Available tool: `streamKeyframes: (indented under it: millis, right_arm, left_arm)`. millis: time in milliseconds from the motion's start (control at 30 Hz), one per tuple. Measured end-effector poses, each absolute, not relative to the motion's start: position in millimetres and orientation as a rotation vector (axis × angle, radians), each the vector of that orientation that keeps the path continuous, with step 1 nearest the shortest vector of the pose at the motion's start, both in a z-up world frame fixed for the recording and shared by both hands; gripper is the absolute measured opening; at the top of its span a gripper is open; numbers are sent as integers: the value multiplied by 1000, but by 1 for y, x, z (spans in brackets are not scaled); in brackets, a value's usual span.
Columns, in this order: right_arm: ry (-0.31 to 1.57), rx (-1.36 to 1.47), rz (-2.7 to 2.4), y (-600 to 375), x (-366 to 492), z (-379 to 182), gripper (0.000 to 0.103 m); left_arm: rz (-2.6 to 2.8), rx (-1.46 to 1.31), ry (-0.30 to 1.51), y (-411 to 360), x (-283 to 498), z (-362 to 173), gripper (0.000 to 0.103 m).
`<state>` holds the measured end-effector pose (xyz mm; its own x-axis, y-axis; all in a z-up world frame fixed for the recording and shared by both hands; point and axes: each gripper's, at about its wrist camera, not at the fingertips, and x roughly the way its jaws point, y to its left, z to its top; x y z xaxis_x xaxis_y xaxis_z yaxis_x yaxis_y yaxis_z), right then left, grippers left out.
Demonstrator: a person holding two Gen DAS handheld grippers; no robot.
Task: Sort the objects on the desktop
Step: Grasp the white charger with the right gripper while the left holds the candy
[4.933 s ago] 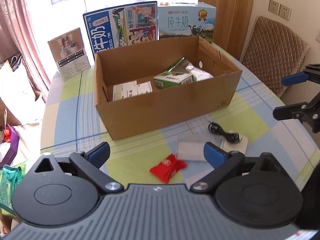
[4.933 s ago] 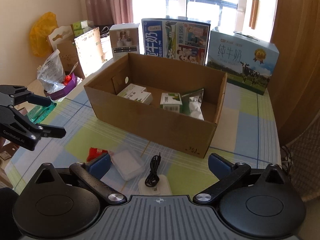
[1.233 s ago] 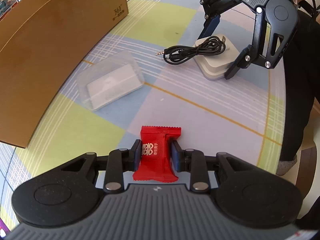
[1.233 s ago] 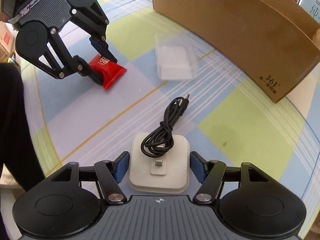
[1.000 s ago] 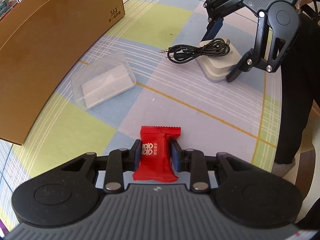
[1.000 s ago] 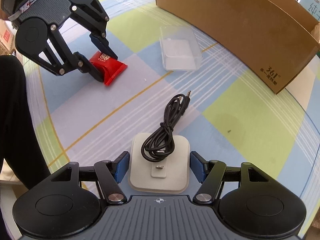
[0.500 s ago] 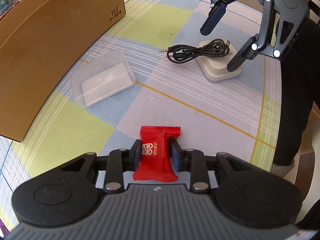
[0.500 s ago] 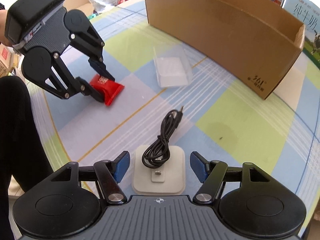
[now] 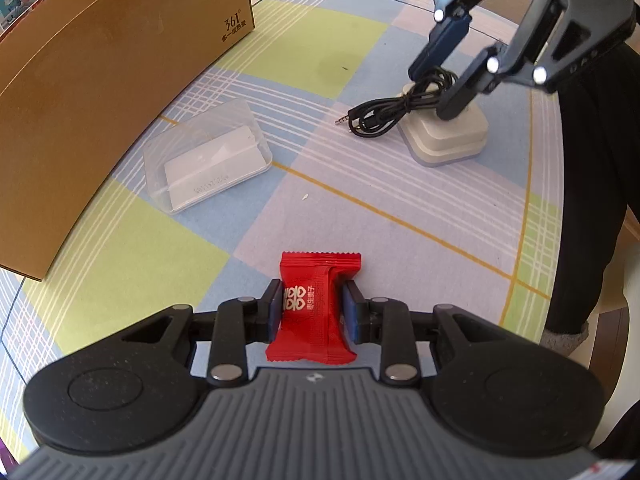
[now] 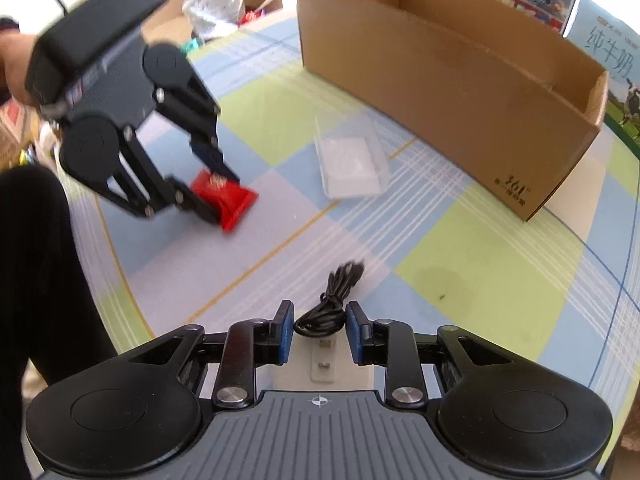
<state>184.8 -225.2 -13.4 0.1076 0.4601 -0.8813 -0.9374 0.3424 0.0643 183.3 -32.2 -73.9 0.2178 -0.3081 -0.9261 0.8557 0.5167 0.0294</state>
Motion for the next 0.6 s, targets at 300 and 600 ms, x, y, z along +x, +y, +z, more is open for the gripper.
streamKeyframes:
  millis: [300, 600]
  right_arm:
    - [936, -569, 1069, -217, 197, -10, 51]
    - [1038, -633, 1061, -234, 186, -31, 71]
  left_arm:
    - [-870, 617, 1061, -33, 183, -76, 28]
    - [-860, 625, 1061, -33, 184, -77, 33]
